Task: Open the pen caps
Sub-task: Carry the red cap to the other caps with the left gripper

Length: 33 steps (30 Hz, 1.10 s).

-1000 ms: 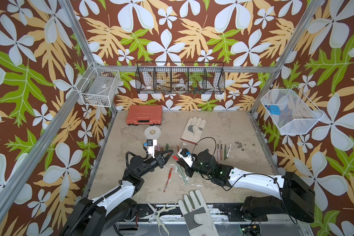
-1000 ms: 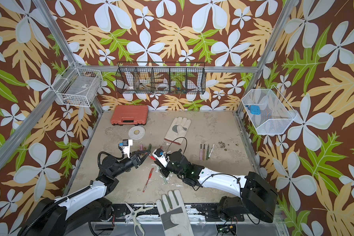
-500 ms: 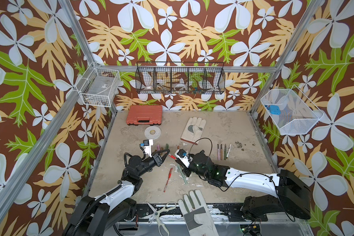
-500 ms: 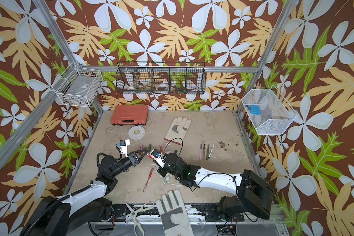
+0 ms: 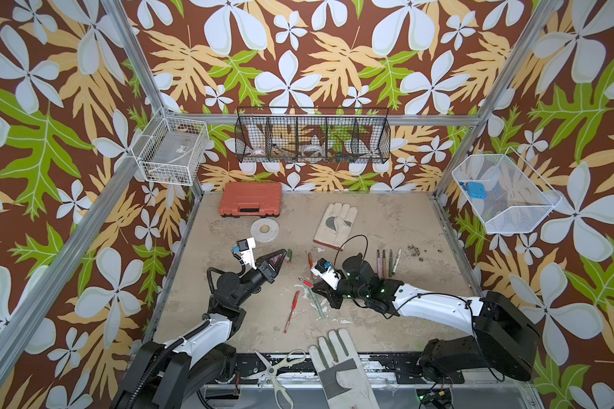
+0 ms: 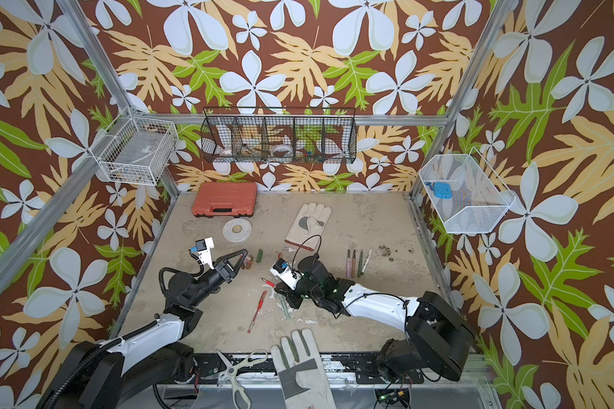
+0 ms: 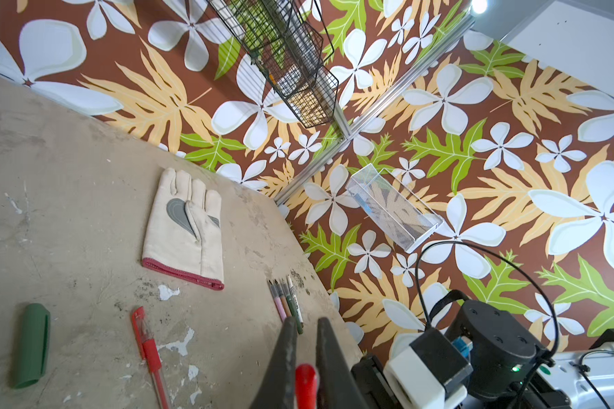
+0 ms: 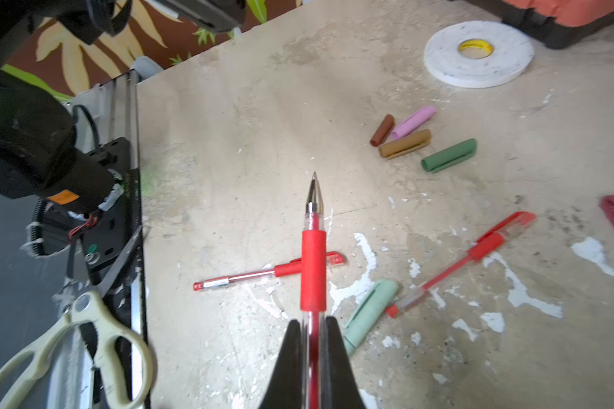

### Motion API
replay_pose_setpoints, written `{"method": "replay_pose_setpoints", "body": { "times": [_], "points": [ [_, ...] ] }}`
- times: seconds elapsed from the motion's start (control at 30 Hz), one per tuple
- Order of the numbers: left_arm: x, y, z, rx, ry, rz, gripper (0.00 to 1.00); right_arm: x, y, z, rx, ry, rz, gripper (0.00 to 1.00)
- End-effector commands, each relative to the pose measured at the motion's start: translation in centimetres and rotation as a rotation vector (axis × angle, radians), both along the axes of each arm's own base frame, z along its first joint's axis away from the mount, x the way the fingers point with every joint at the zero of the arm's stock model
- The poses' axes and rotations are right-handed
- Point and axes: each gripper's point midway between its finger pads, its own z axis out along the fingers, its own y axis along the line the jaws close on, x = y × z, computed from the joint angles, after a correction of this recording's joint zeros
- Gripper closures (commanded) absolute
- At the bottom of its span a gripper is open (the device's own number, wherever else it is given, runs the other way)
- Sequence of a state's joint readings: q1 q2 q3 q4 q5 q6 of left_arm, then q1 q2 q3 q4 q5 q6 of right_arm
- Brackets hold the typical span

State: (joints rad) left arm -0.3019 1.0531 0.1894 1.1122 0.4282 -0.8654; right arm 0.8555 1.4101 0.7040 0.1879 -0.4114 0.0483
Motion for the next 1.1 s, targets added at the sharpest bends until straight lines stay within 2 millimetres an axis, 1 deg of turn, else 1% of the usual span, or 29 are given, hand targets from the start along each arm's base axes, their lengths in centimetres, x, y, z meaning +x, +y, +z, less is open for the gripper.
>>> {"method": "replay_pose_setpoints", "body": {
  "times": [0.0, 0.13, 0.33, 0.5, 0.57, 0.63, 0.87, 1.07],
  "points": [
    [-0.1, 0.4, 1.4, -0.015, -0.052, 0.019, 1.00, -0.7, 0.2, 0.5, 0.041, 0.051, 0.039, 1.00],
    [0.3, 0.8, 1.1, 0.012, -0.037, 0.055, 1.00, -0.2, -0.2, 1.2, 0.048, 0.019, 0.005, 1.00],
    [1.9, 2.1, -0.6, 0.119, 0.051, 0.167, 1.00, 1.4, -1.8, 2.6, 0.054, -0.068, -0.116, 1.00],
    [3.4, 4.8, -3.2, 0.218, 0.187, 0.342, 1.00, 3.8, -4.6, 3.8, 0.030, -0.171, -0.317, 1.00],
    [4.0, 6.2, -4.6, 0.253, 0.259, 0.424, 1.00, 4.7, -5.8, 4.1, 0.016, -0.200, -0.397, 1.00],
    [4.6, 7.0, -5.9, 0.284, 0.334, 0.477, 1.00, 5.3, -6.6, 4.2, 0.006, -0.213, -0.452, 1.00],
    [5.9, 8.3, -11.0, 0.388, 0.541, 0.557, 1.00, 6.4, -7.7, 3.7, -0.034, -0.216, -0.539, 1.00],
    [6.0, 9.7, -12.8, 0.449, 0.612, 0.626, 1.00, 7.0, -8.5, 3.8, -0.055, -0.222, -0.591, 1.00]
  ]
}}
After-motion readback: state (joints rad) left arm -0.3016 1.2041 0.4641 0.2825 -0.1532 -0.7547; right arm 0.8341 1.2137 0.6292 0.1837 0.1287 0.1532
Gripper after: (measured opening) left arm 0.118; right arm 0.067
